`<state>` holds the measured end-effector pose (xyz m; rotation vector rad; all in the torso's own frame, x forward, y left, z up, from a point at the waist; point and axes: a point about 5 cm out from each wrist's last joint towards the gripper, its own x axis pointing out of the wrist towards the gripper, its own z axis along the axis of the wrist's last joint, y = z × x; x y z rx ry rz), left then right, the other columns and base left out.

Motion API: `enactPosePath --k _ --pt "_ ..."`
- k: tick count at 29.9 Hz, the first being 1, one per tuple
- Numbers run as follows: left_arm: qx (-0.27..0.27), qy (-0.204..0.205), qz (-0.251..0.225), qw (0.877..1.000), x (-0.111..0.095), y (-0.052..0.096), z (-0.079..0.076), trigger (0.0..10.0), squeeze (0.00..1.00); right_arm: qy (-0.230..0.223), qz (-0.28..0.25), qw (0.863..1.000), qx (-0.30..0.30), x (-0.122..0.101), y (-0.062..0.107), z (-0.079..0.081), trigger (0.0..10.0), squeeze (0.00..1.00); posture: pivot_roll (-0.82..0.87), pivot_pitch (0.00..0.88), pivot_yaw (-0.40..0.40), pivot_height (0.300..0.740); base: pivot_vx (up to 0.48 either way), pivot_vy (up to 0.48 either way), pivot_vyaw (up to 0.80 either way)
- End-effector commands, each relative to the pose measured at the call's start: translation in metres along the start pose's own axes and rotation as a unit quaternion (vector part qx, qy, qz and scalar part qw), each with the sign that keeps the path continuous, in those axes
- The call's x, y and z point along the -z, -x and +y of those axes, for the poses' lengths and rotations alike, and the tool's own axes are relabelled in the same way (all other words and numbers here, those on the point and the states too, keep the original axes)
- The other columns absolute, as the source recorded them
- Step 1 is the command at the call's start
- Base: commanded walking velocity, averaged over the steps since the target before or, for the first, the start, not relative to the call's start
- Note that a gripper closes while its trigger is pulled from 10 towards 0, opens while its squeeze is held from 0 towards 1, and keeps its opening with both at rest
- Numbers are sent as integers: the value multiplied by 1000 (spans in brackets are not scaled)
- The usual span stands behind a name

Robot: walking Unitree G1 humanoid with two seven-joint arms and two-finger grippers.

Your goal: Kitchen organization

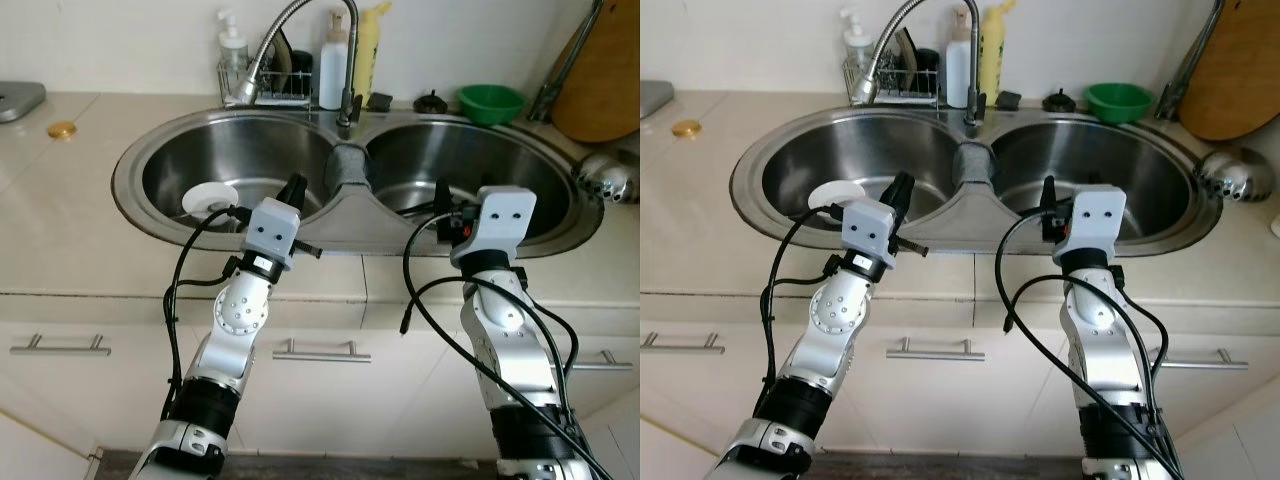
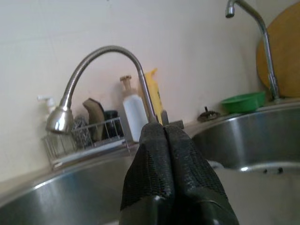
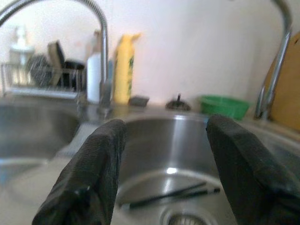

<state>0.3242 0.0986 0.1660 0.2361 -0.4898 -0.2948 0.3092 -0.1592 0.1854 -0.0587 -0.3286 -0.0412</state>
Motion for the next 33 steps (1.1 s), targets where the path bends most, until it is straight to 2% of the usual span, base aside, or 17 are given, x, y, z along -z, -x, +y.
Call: enactPosePath --k 1,29,33 --pt "9 1 5 1000 1 -1 -3 10000 0 0 4 1000 -3 -1 3 1 10000 0 109 0 -39 740 -285 0 0" --pt "12 6 15 1000 4 1 -5 10000 0 18 33 999 12 0 8 -6 10000 0 100 0 -45 740 -278 0 0" --pt "12 6 13 1000 4 1 -5 10000 0 19 35 999 14 1 9 -6 10000 0 100 0 -45 740 0 0 0"
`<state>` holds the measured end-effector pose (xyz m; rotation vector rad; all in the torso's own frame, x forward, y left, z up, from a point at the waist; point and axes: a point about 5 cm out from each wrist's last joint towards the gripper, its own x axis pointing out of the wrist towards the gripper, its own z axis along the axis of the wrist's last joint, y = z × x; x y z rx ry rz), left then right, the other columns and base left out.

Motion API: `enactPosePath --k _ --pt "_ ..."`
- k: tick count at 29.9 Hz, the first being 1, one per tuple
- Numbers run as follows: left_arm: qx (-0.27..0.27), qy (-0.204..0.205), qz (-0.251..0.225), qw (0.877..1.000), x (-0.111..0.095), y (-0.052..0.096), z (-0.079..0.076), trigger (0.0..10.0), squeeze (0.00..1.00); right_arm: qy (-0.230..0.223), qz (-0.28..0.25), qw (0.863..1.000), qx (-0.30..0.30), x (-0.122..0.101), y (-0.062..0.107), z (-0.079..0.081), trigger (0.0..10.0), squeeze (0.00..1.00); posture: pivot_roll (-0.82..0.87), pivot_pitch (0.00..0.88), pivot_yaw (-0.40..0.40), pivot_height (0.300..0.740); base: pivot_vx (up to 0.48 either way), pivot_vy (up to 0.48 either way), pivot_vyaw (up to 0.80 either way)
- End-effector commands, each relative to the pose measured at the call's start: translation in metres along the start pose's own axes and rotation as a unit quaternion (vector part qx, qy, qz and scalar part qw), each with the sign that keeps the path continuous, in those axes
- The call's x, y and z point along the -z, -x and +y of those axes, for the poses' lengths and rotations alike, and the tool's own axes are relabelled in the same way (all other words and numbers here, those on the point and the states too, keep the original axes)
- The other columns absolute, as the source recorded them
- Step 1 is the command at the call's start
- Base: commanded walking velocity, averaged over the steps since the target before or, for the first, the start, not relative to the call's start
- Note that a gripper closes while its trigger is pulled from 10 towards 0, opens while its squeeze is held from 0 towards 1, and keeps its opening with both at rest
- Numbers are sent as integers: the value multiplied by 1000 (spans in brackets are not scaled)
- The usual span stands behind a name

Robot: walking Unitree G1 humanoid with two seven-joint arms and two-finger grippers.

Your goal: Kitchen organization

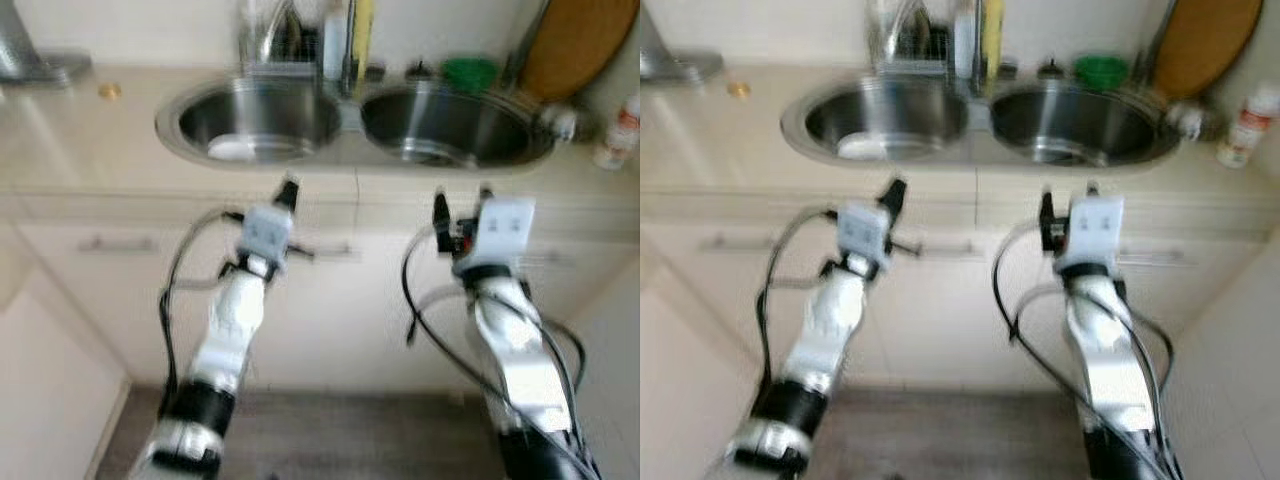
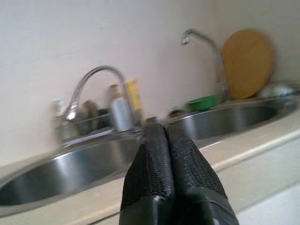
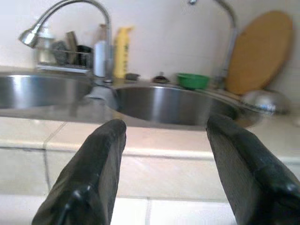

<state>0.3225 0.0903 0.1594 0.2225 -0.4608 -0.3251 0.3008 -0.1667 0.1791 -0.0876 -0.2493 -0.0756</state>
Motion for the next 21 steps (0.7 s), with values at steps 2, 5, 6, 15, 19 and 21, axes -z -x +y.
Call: enactPosePath --k 2,5,6,15,19,21 --pt "-2 -5 1 1000 0 0 4 10000 0 2 -4 1000 1 -3 -1 1 10000 0 100 0 -47 740 0 0 0" --pt "-6 6 9 1000 2 0 4 10000 0 9 -1 1000 2 -1 0 0 10000 0 99 0 -46 740 0 0 -533" --pt "-8 8 10 1000 3 0 4 10000 0 10 0 1000 1 -1 1 0 10000 0 99 0 -46 740 0 0 -800" --pt "0 5 8 1000 2 0 3 10000 0 7 3 1000 5 1 2 -1 10000 0 98 0 -42 740 0 467 -800" --pt "0 5 4 1000 2 1 4 10000 0 7 5 1000 4 1 3 0 10000 0 99 0 -42 740 0 240 -800" --pt "2 2 3 1000 1 1 3 10000 0 8 5 1000 4 2 4 0 10000 0 99 0 -41 740 0 0 -800"
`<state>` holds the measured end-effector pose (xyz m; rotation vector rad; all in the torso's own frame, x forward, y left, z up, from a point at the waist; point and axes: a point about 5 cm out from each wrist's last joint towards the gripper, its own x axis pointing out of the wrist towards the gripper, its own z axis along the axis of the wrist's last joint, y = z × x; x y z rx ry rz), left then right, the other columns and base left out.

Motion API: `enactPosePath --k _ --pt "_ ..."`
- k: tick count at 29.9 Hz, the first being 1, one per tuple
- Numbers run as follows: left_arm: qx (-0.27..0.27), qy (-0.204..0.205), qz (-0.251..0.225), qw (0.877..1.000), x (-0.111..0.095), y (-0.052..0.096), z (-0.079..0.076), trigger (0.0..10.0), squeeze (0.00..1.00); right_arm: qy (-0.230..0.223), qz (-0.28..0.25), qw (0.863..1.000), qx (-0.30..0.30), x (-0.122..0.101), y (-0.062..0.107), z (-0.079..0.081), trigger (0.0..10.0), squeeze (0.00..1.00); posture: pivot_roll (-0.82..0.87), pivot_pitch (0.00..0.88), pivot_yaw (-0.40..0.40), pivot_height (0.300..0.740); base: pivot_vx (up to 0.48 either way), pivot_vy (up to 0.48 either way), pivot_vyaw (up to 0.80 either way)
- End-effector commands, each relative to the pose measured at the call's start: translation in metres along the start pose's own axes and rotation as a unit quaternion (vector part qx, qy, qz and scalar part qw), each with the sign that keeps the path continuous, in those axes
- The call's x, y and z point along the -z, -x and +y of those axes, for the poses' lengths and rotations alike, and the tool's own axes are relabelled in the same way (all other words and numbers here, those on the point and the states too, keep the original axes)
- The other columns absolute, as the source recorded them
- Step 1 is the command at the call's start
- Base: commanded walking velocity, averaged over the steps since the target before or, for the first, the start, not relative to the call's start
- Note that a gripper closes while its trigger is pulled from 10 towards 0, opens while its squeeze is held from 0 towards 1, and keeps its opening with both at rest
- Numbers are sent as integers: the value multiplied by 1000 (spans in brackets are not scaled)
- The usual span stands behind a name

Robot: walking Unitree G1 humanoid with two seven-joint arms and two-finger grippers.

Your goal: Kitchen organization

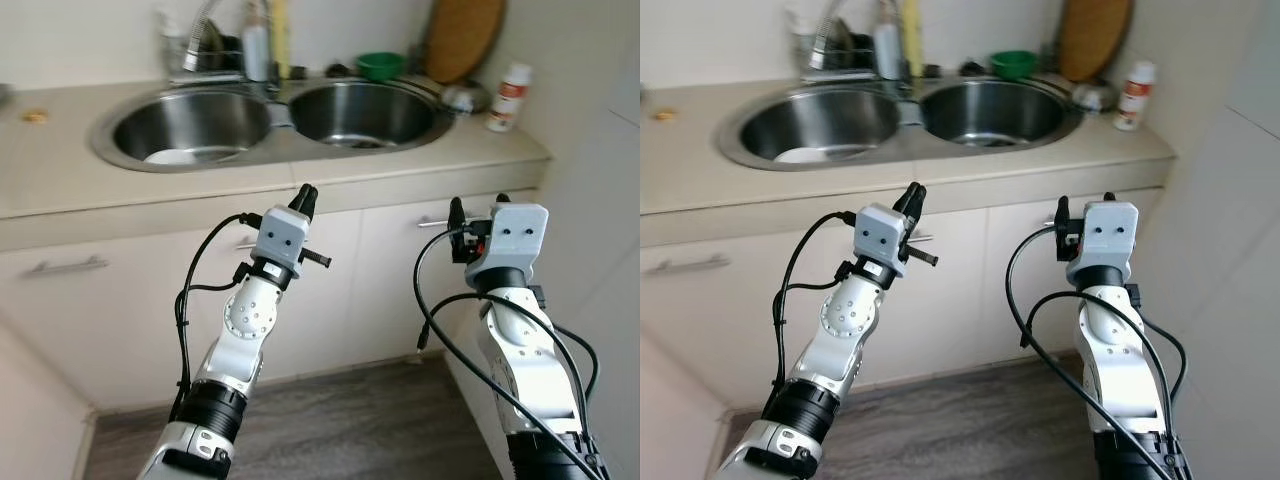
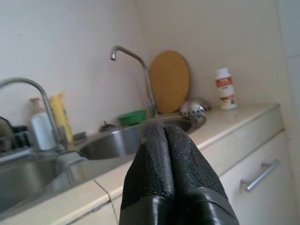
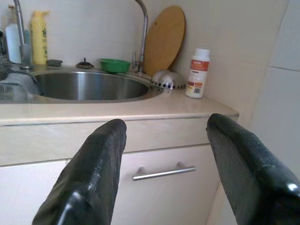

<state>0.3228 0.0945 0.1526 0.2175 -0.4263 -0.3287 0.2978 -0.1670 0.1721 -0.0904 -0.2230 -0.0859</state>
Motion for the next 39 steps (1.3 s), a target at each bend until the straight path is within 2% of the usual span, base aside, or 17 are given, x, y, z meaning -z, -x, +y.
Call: enactPosePath --k 1,13,20,27,30,39 --pt "1 -5 -15 1000 -5 -3 1 10000 0 6 -8 1000 -2 -4 1 -1 10000 0 97 0 -41 740 0 0 -800" --pt "10 -6 -18 1000 -6 -3 -2 10000 0 10 0 1000 8 -1 7 -3 10000 0 91 0 -35 740 0 0 -800" --pt "15 -10 -10 1000 -4 -3 -3 10000 0 17 12 997 75 3 6 -18 10000 0 89 0 -37 740 0 0 -800" --pt "17 -9 -8 1000 -3 -3 -5 10000 0 22 33 992 116 8 6 -29 10000 0 88 0 -43 740 0 0 -800" --pt "16 -8 -6 1000 -2 -2 -5 10000 0 22 35 992 119 9 6 -30 10000 0 88 0 -43 740 0 0 -800" --pt "22 -7 0 1000 0 -1 -7 10000 0 26 51 993 105 16 11 -24 10000 0 86 0 -46 740 0 0 -89"
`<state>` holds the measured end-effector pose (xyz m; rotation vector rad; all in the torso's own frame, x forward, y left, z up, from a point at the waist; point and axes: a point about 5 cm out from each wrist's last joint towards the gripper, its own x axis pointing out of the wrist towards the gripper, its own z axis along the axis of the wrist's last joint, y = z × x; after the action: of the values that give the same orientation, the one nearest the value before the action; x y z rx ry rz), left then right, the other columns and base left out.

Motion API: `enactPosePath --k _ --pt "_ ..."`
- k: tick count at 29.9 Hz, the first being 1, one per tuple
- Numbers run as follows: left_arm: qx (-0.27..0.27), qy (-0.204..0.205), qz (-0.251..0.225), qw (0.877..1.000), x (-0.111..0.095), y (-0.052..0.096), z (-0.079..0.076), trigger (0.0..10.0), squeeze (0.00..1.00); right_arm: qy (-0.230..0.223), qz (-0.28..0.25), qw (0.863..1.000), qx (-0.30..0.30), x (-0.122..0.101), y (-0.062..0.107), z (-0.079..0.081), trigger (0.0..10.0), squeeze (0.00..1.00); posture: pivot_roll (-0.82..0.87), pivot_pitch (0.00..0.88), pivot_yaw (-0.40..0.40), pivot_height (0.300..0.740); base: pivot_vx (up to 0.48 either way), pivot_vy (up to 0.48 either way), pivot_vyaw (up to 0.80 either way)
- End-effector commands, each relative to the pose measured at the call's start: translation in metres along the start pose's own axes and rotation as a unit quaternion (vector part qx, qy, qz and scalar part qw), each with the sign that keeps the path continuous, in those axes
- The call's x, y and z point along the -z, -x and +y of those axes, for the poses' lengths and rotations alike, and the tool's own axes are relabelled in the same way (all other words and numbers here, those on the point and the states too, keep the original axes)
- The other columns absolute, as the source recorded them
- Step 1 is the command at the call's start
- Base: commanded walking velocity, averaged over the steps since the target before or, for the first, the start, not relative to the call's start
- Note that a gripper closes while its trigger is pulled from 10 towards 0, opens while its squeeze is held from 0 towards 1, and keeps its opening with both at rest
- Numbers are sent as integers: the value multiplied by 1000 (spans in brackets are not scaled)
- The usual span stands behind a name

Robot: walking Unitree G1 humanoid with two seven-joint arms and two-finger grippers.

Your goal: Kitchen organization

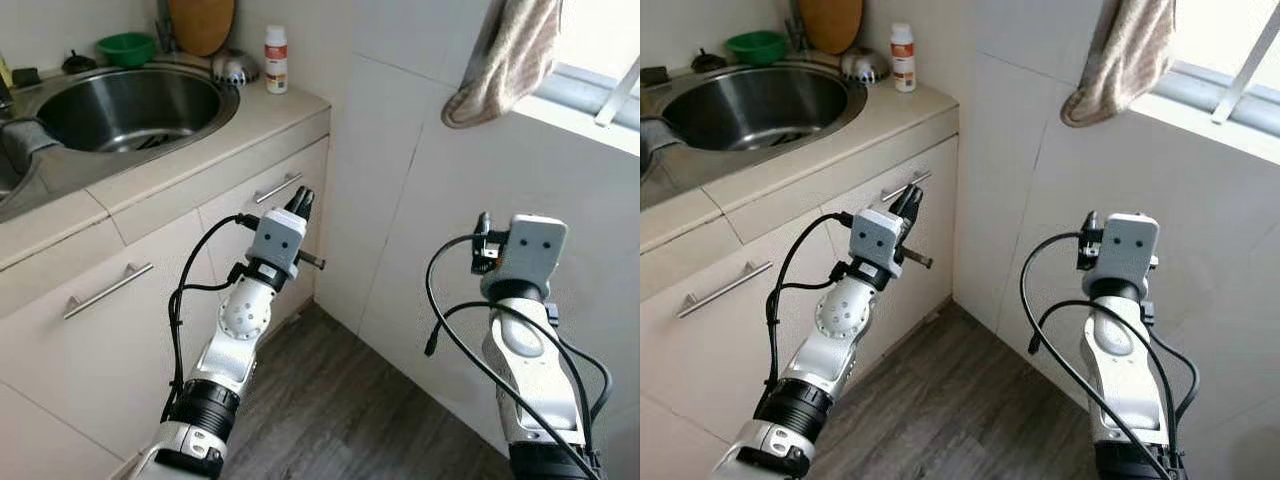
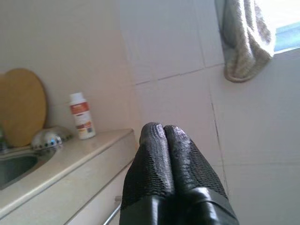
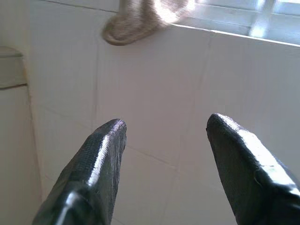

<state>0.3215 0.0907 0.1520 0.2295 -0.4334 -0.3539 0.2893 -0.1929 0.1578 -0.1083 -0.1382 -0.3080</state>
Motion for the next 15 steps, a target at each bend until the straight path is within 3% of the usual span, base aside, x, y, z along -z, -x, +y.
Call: enactPosePath --k 1,2,15 --pt "10 -5 5 1000 1 -1 -3 10000 0 4 5 1000 -3 2 2 1 10000 0 84 0 -45 740 0 0 -800" --pt "10 -6 5 1000 1 -1 -3 10000 0 4 5 1000 -3 2 2 1 10000 0 84 0 -45 740 0 0 -800" --pt "16 -12 7 1000 1 -2 -3 10000 0 1 -1 1000 18 -1 1 -2 10000 0 87 0 -41 740 0 0 0"
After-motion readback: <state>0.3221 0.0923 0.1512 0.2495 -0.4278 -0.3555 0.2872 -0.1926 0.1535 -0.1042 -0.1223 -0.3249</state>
